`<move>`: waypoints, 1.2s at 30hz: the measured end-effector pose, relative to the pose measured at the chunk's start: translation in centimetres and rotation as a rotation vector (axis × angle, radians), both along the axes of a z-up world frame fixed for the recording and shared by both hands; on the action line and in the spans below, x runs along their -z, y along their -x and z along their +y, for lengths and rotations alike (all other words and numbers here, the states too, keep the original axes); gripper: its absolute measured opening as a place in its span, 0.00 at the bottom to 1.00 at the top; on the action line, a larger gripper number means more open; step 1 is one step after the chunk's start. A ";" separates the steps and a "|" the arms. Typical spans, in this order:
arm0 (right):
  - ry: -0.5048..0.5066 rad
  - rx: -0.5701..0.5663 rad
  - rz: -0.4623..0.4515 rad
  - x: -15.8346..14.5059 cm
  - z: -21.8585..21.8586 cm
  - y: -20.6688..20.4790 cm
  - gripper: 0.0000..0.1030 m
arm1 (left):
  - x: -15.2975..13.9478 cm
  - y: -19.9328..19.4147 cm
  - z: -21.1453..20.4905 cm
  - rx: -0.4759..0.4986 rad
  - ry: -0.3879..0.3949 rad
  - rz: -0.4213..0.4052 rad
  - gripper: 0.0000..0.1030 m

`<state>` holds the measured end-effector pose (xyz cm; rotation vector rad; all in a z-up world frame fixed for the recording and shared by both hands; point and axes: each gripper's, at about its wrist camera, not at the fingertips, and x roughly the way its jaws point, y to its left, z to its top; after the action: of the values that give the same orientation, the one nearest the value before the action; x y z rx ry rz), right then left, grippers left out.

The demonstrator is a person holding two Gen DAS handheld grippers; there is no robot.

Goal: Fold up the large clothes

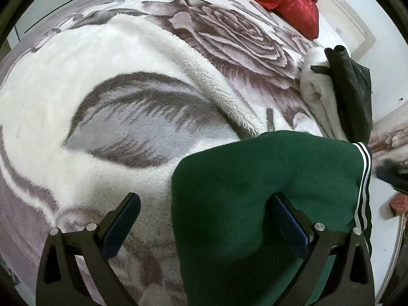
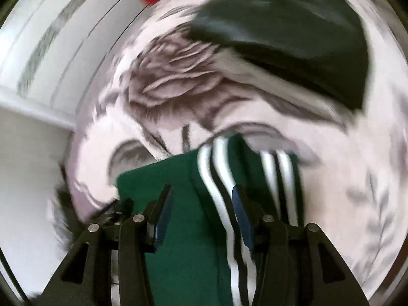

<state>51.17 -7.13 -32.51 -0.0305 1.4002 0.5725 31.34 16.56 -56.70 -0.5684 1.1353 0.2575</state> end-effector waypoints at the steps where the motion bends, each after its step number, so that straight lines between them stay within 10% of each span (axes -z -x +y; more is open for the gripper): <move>1: 0.083 -0.030 0.045 2.6 1.0 -0.3 0.48 | 0.0 0.1 0.1 -0.005 0.011 0.002 1.00; 3: 0.159 -0.006 0.229 7.7 0.5 -0.9 0.48 | -0.3 0.3 0.1 -0.007 0.037 0.011 1.00; 8: 0.040 0.102 0.130 0.3 -5.3 -0.5 0.52 | -4.4 3.6 -0.2 -0.045 -0.044 -0.009 1.00; 11: -0.060 0.158 0.244 -0.9 -9.8 2.0 0.60 | -5.0 7.1 -0.4 -0.096 -0.022 -0.013 1.00; 19: -0.129 0.204 0.651 9.9 -11.7 9.9 0.62 | -0.9 12.3 -2.5 -0.147 0.063 0.134 1.00; 23: -0.120 0.183 0.499 8.1 -9.3 11.5 0.19 | -0.8 11.5 -4.0 -0.090 -0.024 0.150 1.00; 31: -0.231 0.426 0.162 -6.8 -14.9 11.9 0.11 | -3.8 8.1 -5.8 -0.005 -0.031 0.098 1.00; 36: -0.011 0.450 0.175 -0.1 -18.8 9.9 0.11 | -2.8 5.7 -7.9 0.034 -0.005 0.087 1.00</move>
<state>41.30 -25.92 -32.37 0.3434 1.5124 0.2109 25.60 8.70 -53.94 -0.5374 1.2272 0.2581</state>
